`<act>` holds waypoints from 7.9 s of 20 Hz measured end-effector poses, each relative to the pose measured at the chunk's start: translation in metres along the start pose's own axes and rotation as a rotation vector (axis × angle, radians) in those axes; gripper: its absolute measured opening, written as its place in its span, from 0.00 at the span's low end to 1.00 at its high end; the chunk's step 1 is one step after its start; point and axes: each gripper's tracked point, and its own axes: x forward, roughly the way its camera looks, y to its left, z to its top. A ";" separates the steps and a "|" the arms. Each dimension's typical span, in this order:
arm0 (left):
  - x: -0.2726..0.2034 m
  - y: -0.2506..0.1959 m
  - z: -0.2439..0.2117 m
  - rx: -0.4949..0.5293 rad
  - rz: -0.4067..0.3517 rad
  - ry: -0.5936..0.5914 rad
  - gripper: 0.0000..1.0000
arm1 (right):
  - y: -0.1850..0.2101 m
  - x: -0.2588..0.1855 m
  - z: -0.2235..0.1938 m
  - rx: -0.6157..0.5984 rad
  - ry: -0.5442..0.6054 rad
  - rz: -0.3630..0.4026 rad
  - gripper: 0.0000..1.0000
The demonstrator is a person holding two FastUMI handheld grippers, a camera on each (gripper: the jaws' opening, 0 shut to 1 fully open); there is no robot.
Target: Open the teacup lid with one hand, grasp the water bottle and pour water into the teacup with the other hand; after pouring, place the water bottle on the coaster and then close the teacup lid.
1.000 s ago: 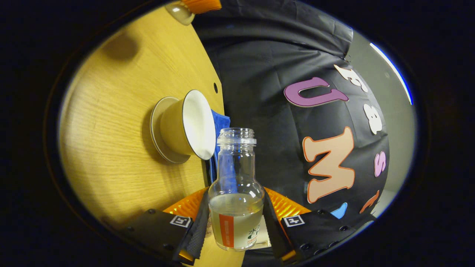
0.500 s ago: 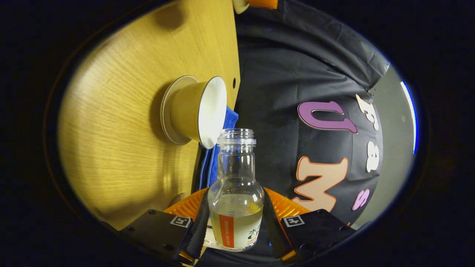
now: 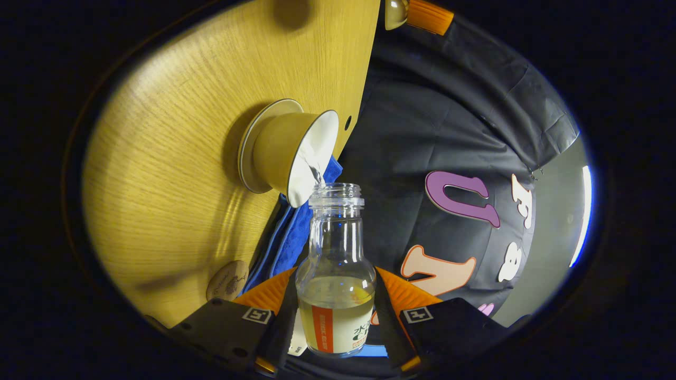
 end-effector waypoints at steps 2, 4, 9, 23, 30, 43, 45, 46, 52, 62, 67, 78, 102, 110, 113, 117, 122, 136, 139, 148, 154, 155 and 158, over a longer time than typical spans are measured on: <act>0.001 0.000 0.000 0.000 0.000 0.000 0.18 | -0.002 0.000 -0.001 -0.045 0.002 -0.003 0.75; -0.001 0.000 0.001 -0.001 0.000 0.000 0.18 | -0.004 0.002 -0.004 -0.070 0.007 -0.003 0.74; 0.000 0.001 0.000 0.000 -0.001 0.000 0.18 | -0.010 0.004 -0.005 -0.167 0.006 -0.023 0.74; 0.001 0.000 0.000 0.000 -0.006 -0.001 0.18 | -0.016 -0.001 0.009 -0.278 -0.029 -0.060 0.75; 0.000 0.001 0.000 0.000 0.000 -0.001 0.18 | 0.009 -0.002 0.004 -0.029 -0.003 0.035 0.72; 0.000 0.002 0.001 -0.001 0.007 0.000 0.18 | 0.000 -0.007 0.012 0.868 -0.028 0.147 0.73; 0.000 0.003 0.000 -0.001 0.007 0.000 0.18 | -0.004 -0.008 0.008 1.022 -0.038 0.143 0.74; 0.000 0.002 0.001 0.000 0.007 0.000 0.18 | -0.008 -0.008 0.004 1.111 -0.044 0.136 0.75; 0.000 0.003 0.000 0.000 0.011 -0.001 0.18 | -0.017 0.003 -0.049 1.591 -0.011 0.025 0.74; 0.000 0.005 -0.001 0.001 0.019 -0.001 0.18 | 0.040 0.024 -0.108 1.890 0.122 -0.130 0.76; -0.001 0.005 -0.001 0.000 0.019 0.000 0.18 | 0.048 0.024 -0.113 1.942 0.147 -0.194 0.75; 0.001 0.005 -0.002 0.000 0.026 0.000 0.18 | 0.051 0.029 -0.116 1.957 0.161 -0.227 0.75; 0.086 -0.066 -0.004 0.004 -0.148 0.006 0.18 | 0.053 0.004 -0.116 1.978 0.180 -0.222 0.86; 0.119 -0.081 -0.004 0.008 -0.176 0.008 0.18 | 0.054 -0.041 -0.118 1.978 0.148 -0.205 0.91; 0.129 -0.085 -0.002 0.006 -0.181 0.002 0.18 | 0.057 -0.060 -0.123 1.979 0.147 -0.204 0.91; 0.135 -0.089 -0.005 0.018 -0.177 0.015 0.18 | 0.061 -0.082 -0.131 1.978 0.145 -0.206 0.90; 0.143 -0.090 -0.020 0.085 -0.149 0.108 0.18 | 0.062 -0.094 -0.135 1.979 0.138 -0.202 0.90; 0.144 -0.088 -0.029 0.145 -0.105 0.175 0.21 | 0.063 -0.098 -0.136 1.980 0.135 -0.204 0.86; 0.141 -0.087 -0.027 0.151 -0.100 0.165 0.25 | 0.064 -0.098 -0.136 1.980 0.135 -0.203 0.82; 0.124 -0.080 -0.015 0.121 -0.075 0.090 0.68 | 0.065 -0.101 -0.138 1.979 0.143 -0.209 0.90; 0.086 -0.076 -0.008 0.100 -0.032 0.046 0.86 | 0.064 -0.120 -0.134 1.980 0.130 -0.200 0.90; 0.077 -0.080 -0.006 0.091 -0.036 0.036 0.87 | 0.065 -0.125 -0.133 1.979 0.131 -0.201 0.90; 0.047 -0.092 -0.006 0.069 -0.060 0.039 0.98 | 0.064 -0.141 -0.130 1.981 0.125 -0.197 0.90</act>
